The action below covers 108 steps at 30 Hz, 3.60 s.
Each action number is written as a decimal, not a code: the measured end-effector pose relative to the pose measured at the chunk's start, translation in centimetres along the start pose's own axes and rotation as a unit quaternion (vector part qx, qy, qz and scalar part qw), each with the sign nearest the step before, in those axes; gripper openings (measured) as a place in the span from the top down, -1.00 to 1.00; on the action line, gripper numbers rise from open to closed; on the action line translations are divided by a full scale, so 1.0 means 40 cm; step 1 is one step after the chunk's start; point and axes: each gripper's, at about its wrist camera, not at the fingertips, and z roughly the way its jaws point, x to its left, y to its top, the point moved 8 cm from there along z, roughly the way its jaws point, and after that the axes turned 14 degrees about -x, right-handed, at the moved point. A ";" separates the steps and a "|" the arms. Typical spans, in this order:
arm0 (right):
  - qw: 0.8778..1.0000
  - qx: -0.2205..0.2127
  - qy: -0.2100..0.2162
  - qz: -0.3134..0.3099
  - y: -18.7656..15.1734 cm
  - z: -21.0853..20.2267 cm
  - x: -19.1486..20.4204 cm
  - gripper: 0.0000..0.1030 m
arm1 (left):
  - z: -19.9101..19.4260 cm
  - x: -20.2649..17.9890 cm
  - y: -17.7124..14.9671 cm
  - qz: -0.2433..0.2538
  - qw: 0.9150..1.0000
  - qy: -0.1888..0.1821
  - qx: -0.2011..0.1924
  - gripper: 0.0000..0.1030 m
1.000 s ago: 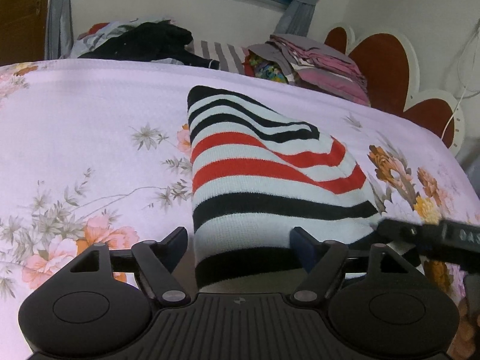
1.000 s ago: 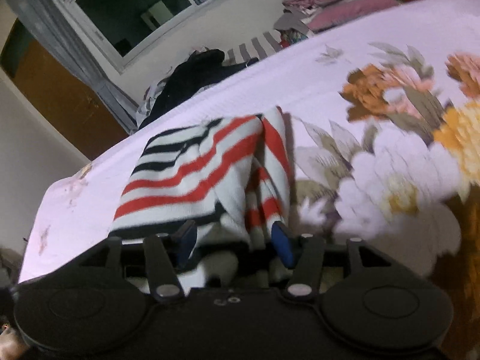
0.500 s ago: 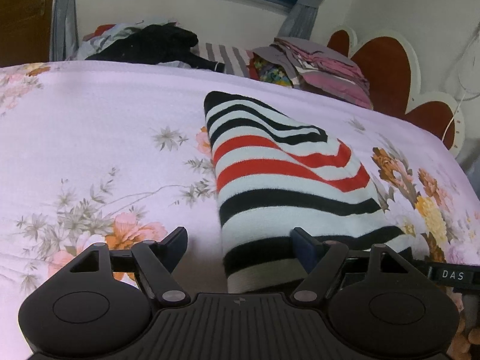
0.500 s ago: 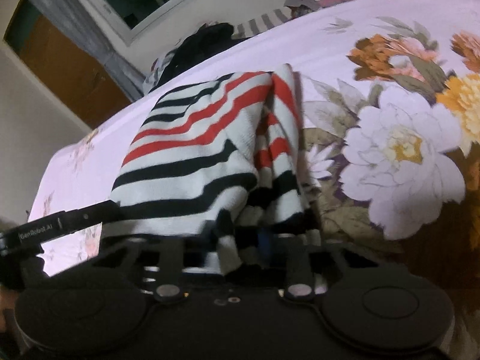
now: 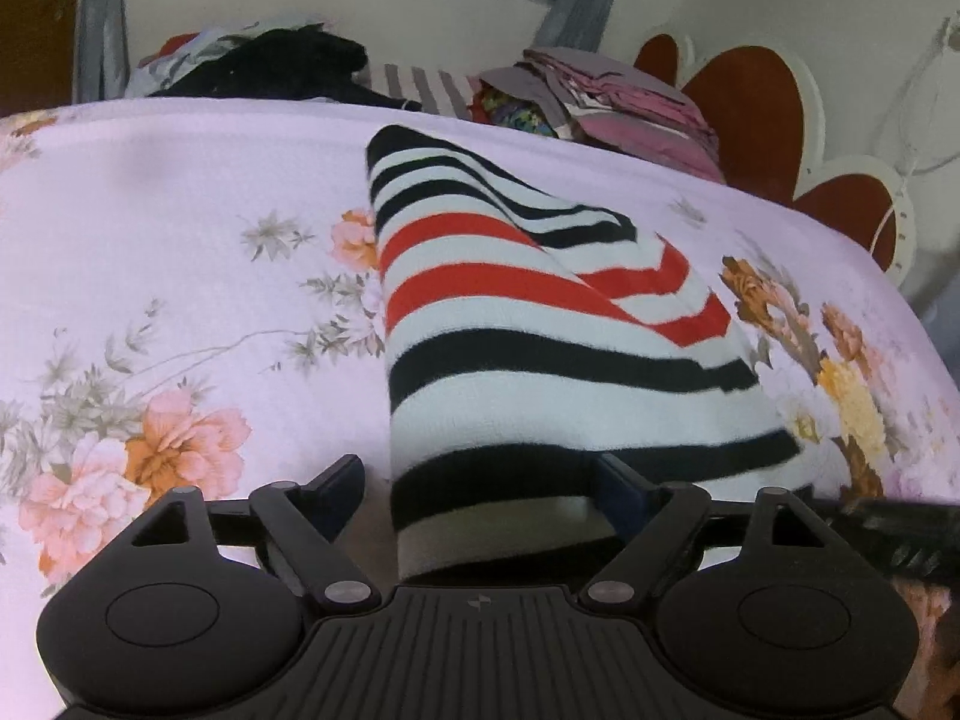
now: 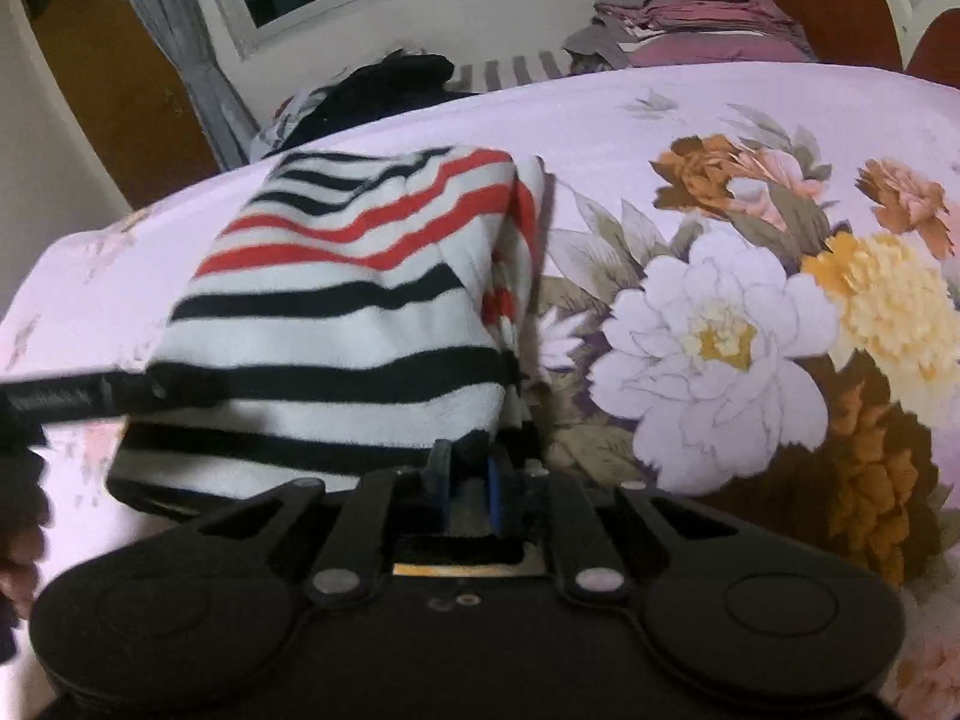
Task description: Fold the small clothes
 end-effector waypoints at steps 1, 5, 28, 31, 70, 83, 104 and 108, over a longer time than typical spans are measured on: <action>1.000 -0.011 0.006 0.010 0.017 -0.009 -0.004 0.60 | 0.002 -0.003 -0.001 0.004 1.000 -0.004 0.003 -0.60; 0.997 -0.048 0.022 0.060 0.109 0.000 -0.025 -0.07 | 0.005 -0.010 -0.005 0.001 1.000 -0.011 0.012 -0.60; 0.998 -0.068 0.001 0.017 0.221 0.253 -0.007 0.81 | 0.146 0.091 0.200 -0.033 0.997 0.052 -0.048 -0.60; 0.995 -0.096 -0.009 -0.007 0.235 0.227 0.002 0.81 | 0.167 0.058 0.213 -0.027 0.998 0.033 -0.051 -0.59; 0.995 -0.050 -0.028 -0.078 0.150 0.171 0.040 0.49 | 0.122 0.028 0.118 -0.019 0.999 0.032 -0.012 -0.60; 0.994 -0.044 -0.024 -0.095 0.065 0.073 0.047 0.46 | 0.027 0.020 0.063 -0.013 0.999 0.033 -0.012 -0.60; 0.998 0.002 -0.029 -0.059 -0.011 0.016 0.008 0.30 | -0.010 -0.009 -0.003 -0.018 0.999 0.034 0.021 -0.61; 0.998 -0.001 -0.024 -0.051 0.005 -0.001 0.010 0.26 | -0.019 -0.013 0.009 -0.017 0.999 0.034 0.022 -0.61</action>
